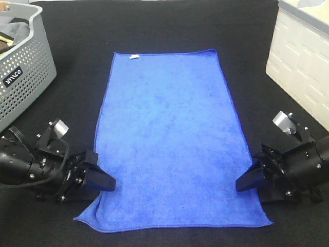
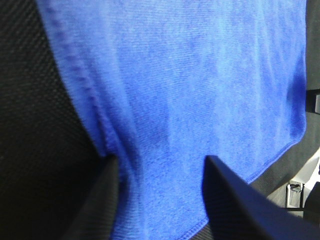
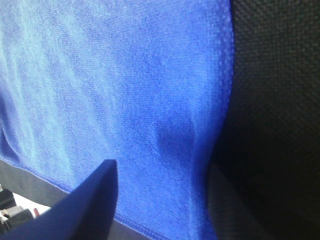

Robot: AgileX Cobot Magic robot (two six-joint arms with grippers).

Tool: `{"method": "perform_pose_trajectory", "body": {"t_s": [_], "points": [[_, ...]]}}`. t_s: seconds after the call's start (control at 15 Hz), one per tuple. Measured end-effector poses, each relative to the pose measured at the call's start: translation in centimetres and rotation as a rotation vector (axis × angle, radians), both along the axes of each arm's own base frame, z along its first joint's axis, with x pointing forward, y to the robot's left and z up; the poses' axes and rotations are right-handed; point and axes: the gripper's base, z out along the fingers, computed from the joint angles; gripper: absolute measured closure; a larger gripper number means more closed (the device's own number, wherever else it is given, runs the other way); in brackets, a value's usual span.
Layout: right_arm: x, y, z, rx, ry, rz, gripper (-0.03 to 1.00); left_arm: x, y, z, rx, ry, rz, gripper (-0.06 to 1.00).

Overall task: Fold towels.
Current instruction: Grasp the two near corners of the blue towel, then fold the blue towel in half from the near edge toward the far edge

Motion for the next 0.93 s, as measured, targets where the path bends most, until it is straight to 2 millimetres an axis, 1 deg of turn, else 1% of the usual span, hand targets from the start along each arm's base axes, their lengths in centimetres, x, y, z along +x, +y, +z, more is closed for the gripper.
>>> {"method": "perform_pose_trajectory", "body": {"t_s": [0.2, 0.27, 0.4, 0.47, 0.53, 0.6, 0.67, 0.93], "points": [[0.9, 1.8, 0.1, -0.031, -0.036, 0.06, 0.56, 0.0, 0.1, -0.4, 0.023, 0.008, 0.007, 0.65], [1.1, 2.2, 0.1, -0.05, -0.031, 0.041, 0.64, 0.0, 0.2, -0.5, 0.03, 0.012, 0.008, 0.75], [1.1, 1.9, -0.2, -0.086, -0.013, 0.003, 0.83, 0.0, 0.2, -0.6, 0.041, 0.012, 0.009, 0.91], [1.1, 1.9, -0.2, -0.086, -0.013, 0.003, 0.83, 0.0, 0.2, -0.6, 0.041, 0.012, 0.009, 0.91], [1.1, 1.8, -0.2, -0.094, 0.009, -0.025, 0.95, 0.0, 0.2, -0.6, 0.042, 0.012, 0.008, 0.94], [1.1, 1.8, -0.1, -0.096, 0.013, -0.028, 0.97, 0.0, 0.3, -0.4, 0.045, 0.003, -0.002, 0.94], [1.0, 1.8, 0.0, -0.094, 0.014, -0.028, 0.97, 0.0, 0.3, 0.0, 0.047, -0.008, -0.013, 0.94], [0.4, 2.0, 3.0, -0.067, -0.026, -0.006, 0.97, -0.9, 0.5, 2.3, 0.081, -0.006, -0.106, 0.94]]}}
